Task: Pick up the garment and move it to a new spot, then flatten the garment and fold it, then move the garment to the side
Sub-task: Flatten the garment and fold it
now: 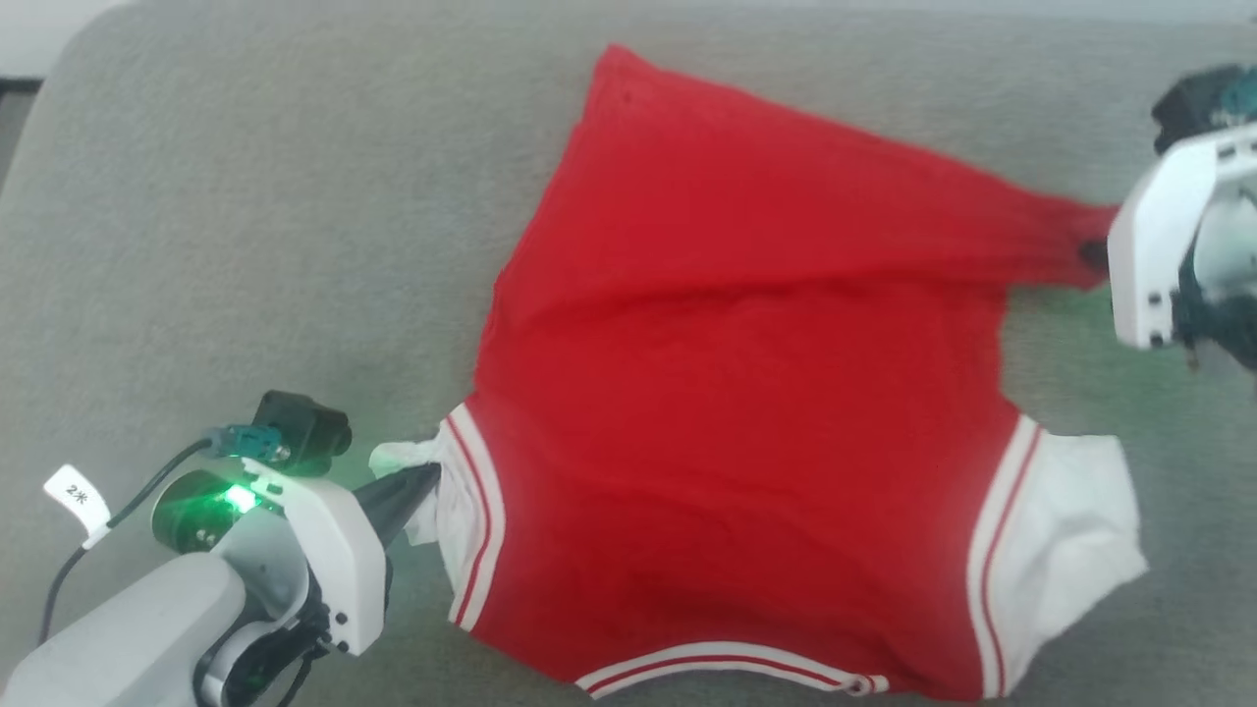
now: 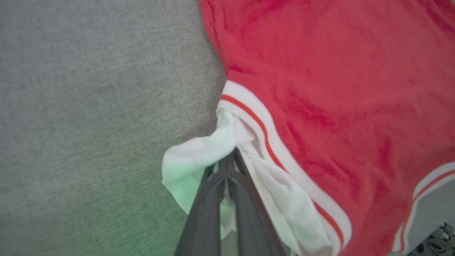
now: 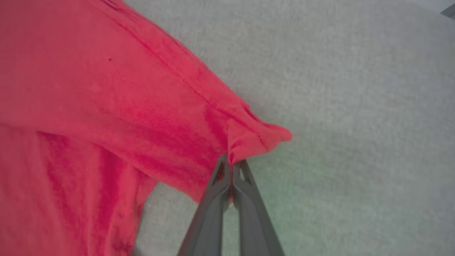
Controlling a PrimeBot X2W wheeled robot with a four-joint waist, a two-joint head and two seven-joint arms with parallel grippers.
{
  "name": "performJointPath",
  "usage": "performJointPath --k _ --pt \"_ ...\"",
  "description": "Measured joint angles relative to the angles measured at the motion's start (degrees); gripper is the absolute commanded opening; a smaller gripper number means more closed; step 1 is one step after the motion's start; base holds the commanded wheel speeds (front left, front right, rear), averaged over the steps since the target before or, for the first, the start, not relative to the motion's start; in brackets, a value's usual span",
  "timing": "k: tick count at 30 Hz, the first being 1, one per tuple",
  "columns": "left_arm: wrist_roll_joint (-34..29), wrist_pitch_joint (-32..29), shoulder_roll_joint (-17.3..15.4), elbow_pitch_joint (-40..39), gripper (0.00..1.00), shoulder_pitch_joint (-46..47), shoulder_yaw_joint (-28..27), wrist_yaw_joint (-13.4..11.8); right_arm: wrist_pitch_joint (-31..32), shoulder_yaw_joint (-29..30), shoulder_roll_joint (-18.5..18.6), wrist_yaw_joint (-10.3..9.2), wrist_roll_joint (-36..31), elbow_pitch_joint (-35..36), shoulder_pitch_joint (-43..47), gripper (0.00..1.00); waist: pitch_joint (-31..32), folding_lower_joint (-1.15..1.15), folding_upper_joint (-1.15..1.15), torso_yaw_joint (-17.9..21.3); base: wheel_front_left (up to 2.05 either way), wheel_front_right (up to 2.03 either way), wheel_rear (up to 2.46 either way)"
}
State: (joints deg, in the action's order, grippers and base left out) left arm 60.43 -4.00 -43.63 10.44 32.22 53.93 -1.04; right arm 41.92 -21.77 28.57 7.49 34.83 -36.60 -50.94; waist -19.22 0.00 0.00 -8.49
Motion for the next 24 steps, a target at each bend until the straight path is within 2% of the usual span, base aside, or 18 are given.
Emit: performJointPath --k 6,10,14,18,21,22,23,24 --pt "0.5 -1.0 -1.9 -2.0 0.00 -0.7 -0.2 -1.1 3.0 2.4 4.1 0.00 5.4 14.6 13.8 0.00 2.5 0.00 0.00 3.4 0.00 0.00 0.00" --pt "0.7 -1.3 -2.9 -3.1 0.00 -1.7 -0.2 -1.8 5.8 6.3 4.3 0.00 6.5 22.7 24.3 0.00 3.8 0.00 0.00 4.9 0.00 0.00 0.00" --pt "1.0 -1.5 -3.3 -4.1 0.00 -1.7 -0.3 -2.1 7.6 11.9 2.3 0.00 5.3 28.9 34.5 0.00 4.4 0.00 0.00 5.7 0.00 0.00 0.00" --pt "1.0 -1.5 -3.6 -4.7 0.00 -1.8 -0.3 -2.4 8.1 16.9 -2.5 0.00 2.4 32.8 42.2 0.00 4.2 0.00 0.00 5.7 0.00 0.00 0.00" --pt "1.0 -1.5 -3.6 -4.8 0.00 -2.3 -0.3 -2.5 6.4 19.7 -5.8 0.01 -0.7 32.8 44.3 0.00 4.0 0.00 0.00 5.8 0.00 0.00 0.00" --pt "1.0 -1.5 -3.6 -4.8 0.00 -2.4 -0.2 -2.5 5.6 20.1 -6.7 0.05 -1.8 32.6 44.6 0.11 4.0 0.00 0.00 5.8 0.00 0.00 0.00" --pt "1.0 -1.5 -3.6 -4.8 0.00 -2.4 -0.2 -2.5 5.3 20.2 -7.3 0.04 -2.7 32.3 44.6 0.34 4.0 0.00 0.00 5.8 0.00 0.00 0.00" --pt "1.0 -1.5 -3.6 -4.8 0.00 -2.4 -0.2 -2.5 5.1 20.0 -7.4 0.05 -3.4 32.1 44.6 0.67 4.0 0.00 0.00 5.8 0.00 0.00 0.00"
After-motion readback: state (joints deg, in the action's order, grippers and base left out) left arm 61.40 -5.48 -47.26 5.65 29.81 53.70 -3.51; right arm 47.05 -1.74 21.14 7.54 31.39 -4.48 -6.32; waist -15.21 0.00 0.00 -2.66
